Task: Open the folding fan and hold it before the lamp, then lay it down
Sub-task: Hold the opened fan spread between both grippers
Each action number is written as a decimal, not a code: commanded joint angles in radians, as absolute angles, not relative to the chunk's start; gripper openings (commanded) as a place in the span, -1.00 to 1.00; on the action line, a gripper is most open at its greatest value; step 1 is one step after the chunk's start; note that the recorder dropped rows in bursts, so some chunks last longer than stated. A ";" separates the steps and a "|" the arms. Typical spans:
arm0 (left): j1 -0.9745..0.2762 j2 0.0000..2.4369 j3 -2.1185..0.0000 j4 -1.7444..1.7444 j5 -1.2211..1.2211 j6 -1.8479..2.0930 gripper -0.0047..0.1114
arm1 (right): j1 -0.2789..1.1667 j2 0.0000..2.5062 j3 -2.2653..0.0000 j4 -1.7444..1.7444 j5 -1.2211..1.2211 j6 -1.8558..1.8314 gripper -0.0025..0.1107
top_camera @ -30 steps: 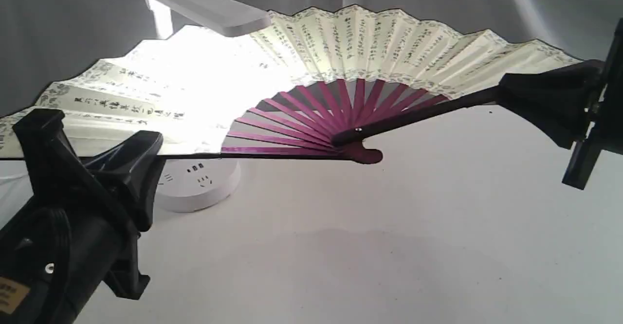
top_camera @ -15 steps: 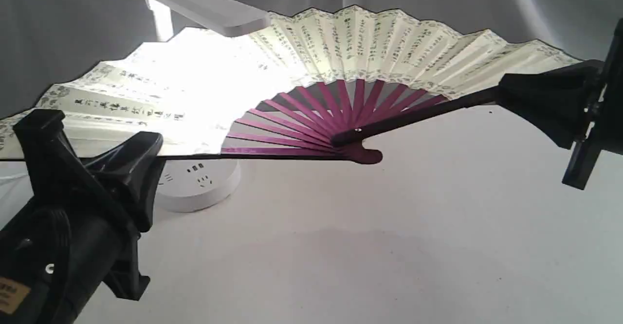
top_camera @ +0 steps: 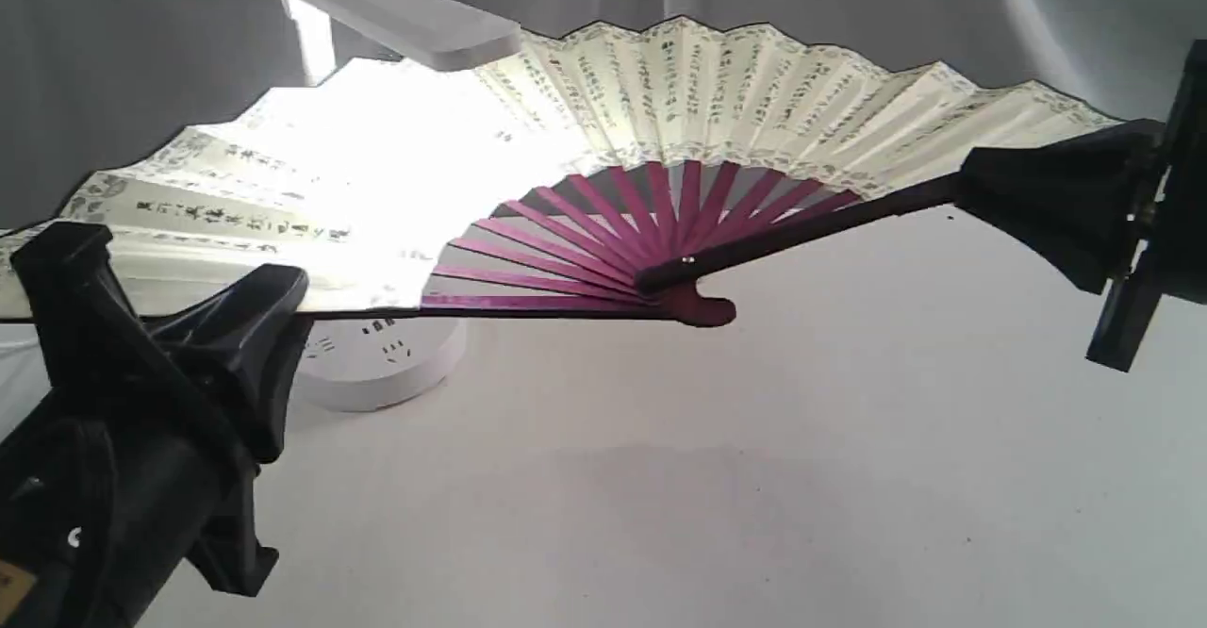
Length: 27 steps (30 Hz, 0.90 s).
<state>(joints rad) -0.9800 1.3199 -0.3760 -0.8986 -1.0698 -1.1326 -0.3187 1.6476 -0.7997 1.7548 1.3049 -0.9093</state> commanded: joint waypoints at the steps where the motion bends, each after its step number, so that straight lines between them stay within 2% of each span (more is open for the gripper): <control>1: -0.967 1.263 -0.341 -1.006 -1.221 -1.166 -0.92 | -0.336 1.645 -0.804 1.744 1.221 -0.956 -0.96; 27: -0.967 1.210 -0.315 -0.985 -1.221 -1.166 -0.92 | -0.336 1.645 -0.804 1.744 1.221 -0.949 -0.96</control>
